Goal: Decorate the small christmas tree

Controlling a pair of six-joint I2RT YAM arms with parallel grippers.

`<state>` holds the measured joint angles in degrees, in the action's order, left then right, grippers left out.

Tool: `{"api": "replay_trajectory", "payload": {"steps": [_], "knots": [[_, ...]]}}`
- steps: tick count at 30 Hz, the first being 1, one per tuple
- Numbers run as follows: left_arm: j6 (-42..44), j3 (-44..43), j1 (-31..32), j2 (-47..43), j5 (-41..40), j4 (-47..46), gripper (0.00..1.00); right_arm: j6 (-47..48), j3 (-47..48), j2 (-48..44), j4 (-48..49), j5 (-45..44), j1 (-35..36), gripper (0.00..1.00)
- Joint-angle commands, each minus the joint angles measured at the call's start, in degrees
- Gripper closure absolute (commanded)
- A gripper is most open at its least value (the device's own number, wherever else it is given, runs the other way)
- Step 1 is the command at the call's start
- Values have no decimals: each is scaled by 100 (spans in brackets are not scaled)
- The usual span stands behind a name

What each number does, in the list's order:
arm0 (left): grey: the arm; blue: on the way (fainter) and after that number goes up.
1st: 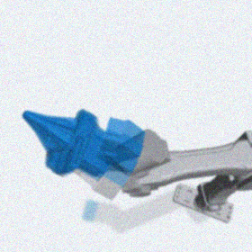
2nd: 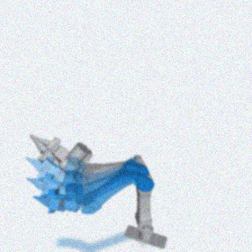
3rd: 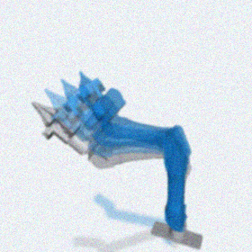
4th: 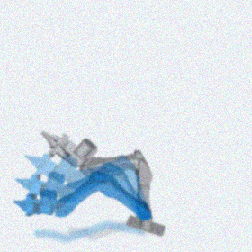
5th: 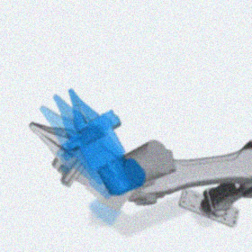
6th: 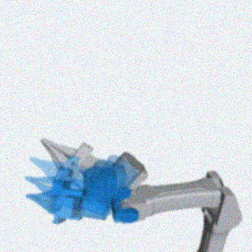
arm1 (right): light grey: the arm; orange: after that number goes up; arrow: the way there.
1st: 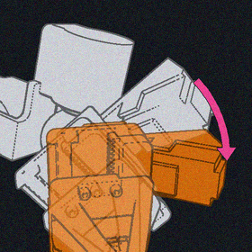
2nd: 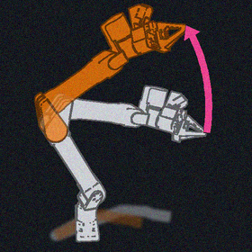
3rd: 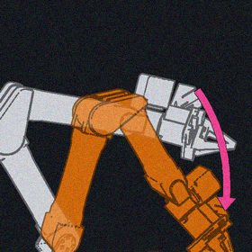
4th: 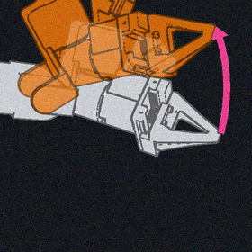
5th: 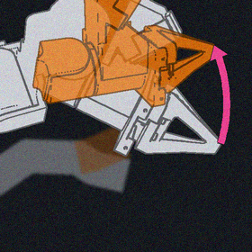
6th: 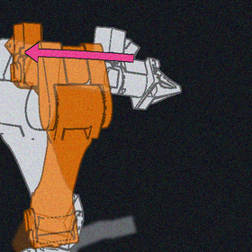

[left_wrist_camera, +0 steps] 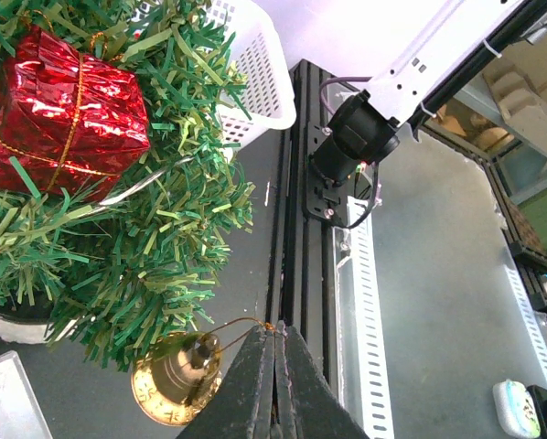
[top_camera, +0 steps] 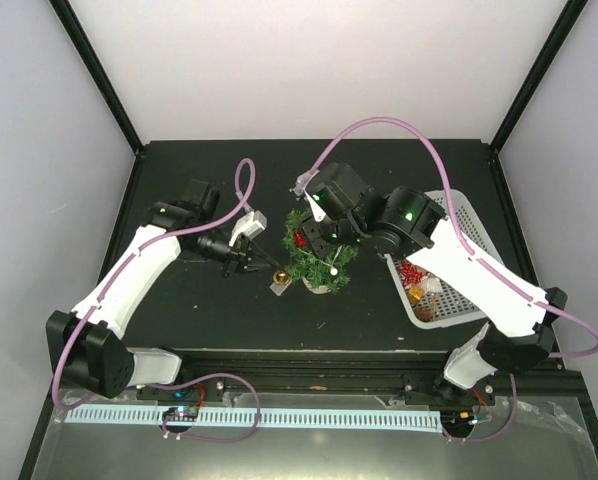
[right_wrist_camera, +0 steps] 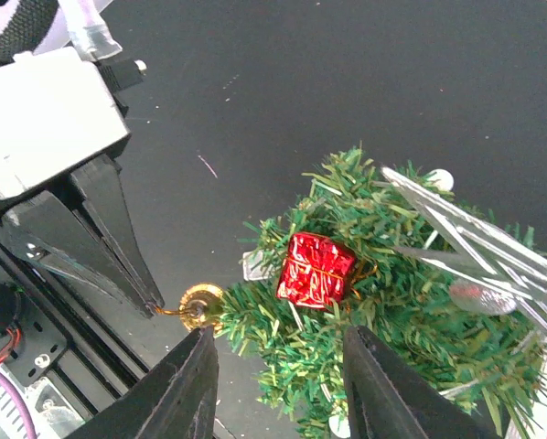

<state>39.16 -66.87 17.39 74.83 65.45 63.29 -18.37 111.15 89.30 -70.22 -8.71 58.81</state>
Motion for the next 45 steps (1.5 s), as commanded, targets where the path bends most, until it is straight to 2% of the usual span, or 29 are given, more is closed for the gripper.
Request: {"api": "replay_trajectory", "payload": {"steps": [1,23,31,45], "knots": [[111,49,67,-5,8,-75,98,-184,-216,-248,103,-274,34,60],[-133,-92,445,328,-718,-467,98,-575,-1122,-749,330,-228,34,60],[-116,-454,518,625,-759,-388,99,-647,-1298,-871,388,-251,33,59],[18,-520,590,679,-944,-227,98,-608,-1333,-866,391,-231,30,59]]}}
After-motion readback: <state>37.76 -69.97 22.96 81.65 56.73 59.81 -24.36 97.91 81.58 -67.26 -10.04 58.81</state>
